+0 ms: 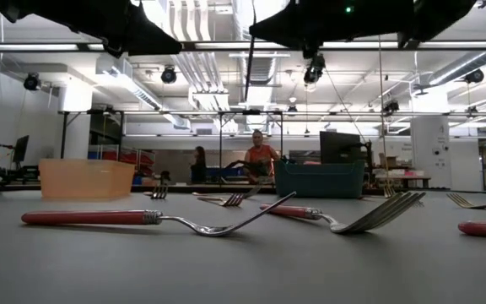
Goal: Sort silverware by color (type)
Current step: Put the gold fork into the orange bin
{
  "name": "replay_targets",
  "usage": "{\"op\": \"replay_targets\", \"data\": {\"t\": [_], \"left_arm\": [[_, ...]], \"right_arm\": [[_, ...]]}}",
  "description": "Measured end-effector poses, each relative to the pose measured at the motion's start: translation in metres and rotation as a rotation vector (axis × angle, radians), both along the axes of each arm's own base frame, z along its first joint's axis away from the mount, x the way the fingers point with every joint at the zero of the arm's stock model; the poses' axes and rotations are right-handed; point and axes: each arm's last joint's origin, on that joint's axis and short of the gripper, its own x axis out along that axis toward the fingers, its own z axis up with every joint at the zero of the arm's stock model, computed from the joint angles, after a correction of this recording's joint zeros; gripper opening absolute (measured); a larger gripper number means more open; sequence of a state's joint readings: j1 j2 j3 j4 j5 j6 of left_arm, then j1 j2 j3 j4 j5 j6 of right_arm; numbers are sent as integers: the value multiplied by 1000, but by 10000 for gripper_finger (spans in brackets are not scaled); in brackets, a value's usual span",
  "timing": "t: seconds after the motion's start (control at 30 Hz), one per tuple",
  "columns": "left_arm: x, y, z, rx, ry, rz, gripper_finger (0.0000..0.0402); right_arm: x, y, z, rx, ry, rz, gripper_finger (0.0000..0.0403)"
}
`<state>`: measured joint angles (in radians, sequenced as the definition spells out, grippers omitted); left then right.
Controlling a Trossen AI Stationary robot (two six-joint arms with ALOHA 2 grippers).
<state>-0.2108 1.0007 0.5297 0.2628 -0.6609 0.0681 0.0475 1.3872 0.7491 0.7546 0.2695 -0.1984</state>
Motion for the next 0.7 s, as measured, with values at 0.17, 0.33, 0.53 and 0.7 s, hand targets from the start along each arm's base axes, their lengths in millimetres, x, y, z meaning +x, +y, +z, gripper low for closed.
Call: {"op": "replay_targets", "data": {"t": [0.17, 0.33, 0.53, 0.7], "left_arm": [[4, -1, -4, -12, 6, 1, 75], [6, -2, -5, -21, -5, 2, 75], [6, -2, -5, -22, -7, 2, 75], [6, -2, -5, -22, -8, 3, 75]], "right_arm": [[7, -2, -9, 75, -37, -67, 11], [13, -2, -13, 119, -77, -69, 11], [24, -2, -20, 139, -86, -91, 11], [29, -4, -26, 150, -70, -99, 11]]}}
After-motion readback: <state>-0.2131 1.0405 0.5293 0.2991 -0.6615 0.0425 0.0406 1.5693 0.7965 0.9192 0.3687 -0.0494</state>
